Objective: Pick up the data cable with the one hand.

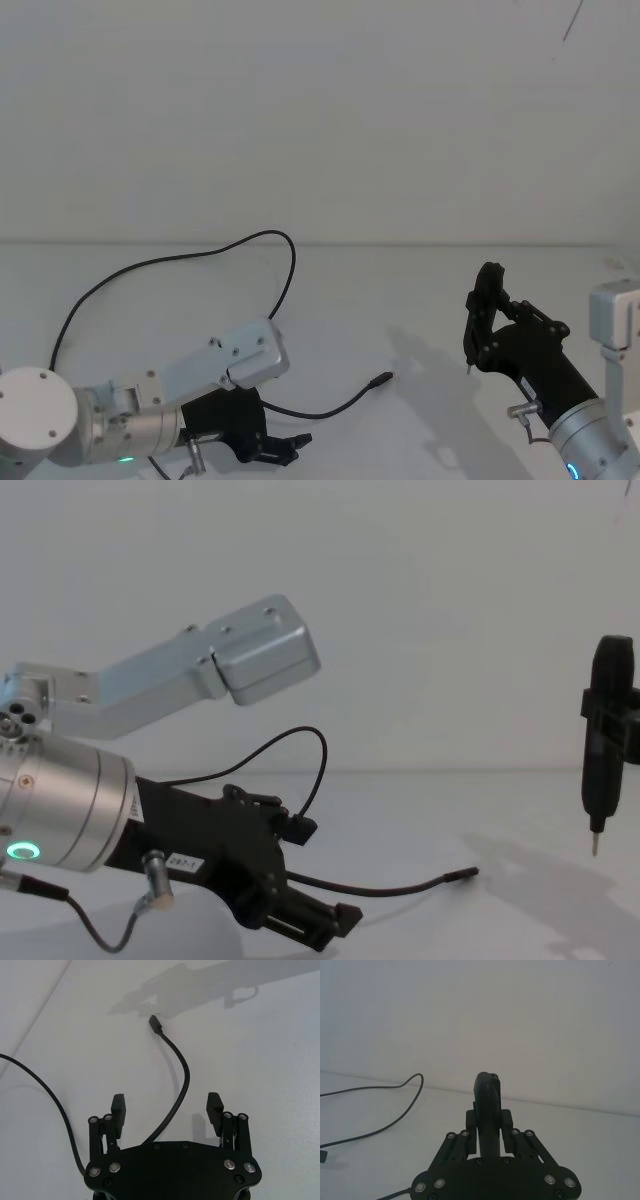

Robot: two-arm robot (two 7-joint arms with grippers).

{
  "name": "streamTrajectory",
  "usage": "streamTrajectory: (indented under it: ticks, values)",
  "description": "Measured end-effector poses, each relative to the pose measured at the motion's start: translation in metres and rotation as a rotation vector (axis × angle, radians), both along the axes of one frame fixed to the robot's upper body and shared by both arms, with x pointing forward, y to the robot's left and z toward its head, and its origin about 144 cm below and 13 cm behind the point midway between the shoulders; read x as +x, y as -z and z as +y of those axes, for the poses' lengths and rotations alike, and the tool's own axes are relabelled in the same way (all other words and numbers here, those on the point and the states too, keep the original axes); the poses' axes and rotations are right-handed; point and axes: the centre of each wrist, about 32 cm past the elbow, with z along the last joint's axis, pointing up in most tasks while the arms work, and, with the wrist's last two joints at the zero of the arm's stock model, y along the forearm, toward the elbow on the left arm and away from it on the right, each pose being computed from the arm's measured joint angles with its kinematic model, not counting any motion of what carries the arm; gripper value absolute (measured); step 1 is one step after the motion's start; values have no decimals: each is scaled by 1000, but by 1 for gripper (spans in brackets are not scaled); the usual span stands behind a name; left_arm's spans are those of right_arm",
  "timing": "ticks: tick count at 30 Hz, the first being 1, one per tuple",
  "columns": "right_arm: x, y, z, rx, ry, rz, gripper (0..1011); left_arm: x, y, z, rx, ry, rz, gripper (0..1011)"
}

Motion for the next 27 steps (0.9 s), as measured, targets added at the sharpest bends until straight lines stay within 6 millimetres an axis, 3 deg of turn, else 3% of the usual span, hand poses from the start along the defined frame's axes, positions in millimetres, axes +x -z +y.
streamTrajectory:
  ticks: [6,27]
  values:
    - [0,0,0,0,0,0,284,1,1,-1,2,1,4,885]
    - [0,0,0,0,0,0,284,1,2,-4,4,3,8,229]
